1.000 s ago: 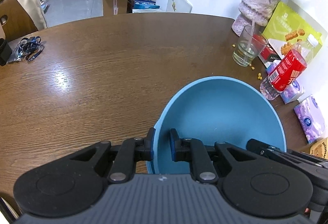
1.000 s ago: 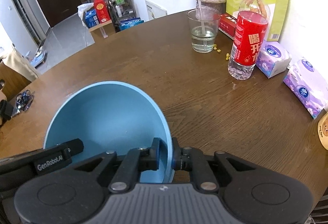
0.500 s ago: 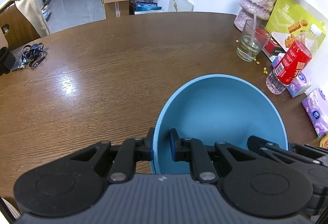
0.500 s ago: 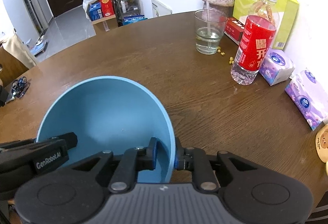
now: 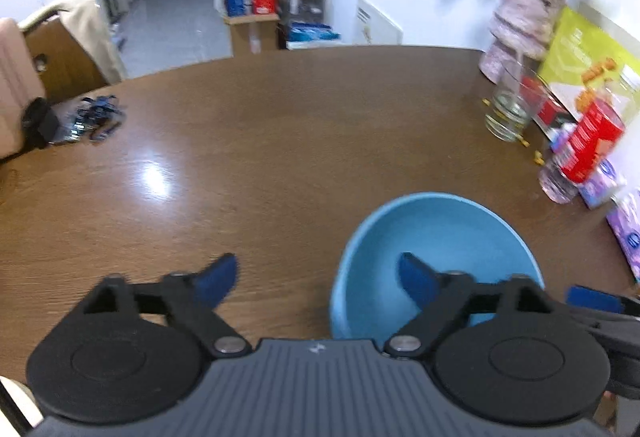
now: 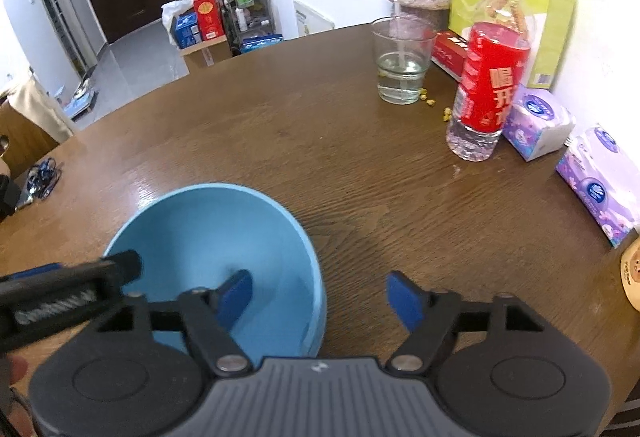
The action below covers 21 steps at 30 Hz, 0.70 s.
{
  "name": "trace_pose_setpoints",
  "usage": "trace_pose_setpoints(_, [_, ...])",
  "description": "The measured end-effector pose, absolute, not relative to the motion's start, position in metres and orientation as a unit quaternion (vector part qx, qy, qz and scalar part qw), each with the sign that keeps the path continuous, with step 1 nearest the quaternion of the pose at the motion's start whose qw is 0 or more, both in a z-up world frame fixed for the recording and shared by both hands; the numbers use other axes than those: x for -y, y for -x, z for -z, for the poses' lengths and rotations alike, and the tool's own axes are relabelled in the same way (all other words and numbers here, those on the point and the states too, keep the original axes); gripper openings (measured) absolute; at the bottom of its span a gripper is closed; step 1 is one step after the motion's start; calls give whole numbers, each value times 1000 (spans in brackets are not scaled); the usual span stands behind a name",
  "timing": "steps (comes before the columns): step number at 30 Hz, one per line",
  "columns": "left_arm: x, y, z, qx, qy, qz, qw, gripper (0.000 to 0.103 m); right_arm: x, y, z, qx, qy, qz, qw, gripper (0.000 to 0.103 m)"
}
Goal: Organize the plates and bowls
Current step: 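Open both tools to release the blue bowl onto the stack, then pull both open tools back from the blue bowl stack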
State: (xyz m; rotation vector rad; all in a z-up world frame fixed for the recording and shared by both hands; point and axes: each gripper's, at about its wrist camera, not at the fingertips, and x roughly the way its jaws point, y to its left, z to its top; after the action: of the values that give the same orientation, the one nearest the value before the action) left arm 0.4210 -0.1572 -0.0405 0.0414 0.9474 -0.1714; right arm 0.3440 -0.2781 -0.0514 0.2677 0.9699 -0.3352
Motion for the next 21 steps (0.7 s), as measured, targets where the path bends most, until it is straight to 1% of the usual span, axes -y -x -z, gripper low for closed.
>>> trace_pose_setpoints(1, [155,-421,40,-455,-18,79,887,103,280,-343,51,-463,-130,162,861,84])
trace_pose_setpoints(3, [150,-422,38,-456,-13,76,887,103,284,-341,51,-465,-137,166,859,96])
trace_pose_setpoints(6, [146,-421,38,-458,-15,72,886,103,288,-338,51,-466,-142,167,857,103])
trace_pose_setpoints(21, [125,-402,26,-452,-13,66,890,103,284,-321,43,-466,-143,173,856,103])
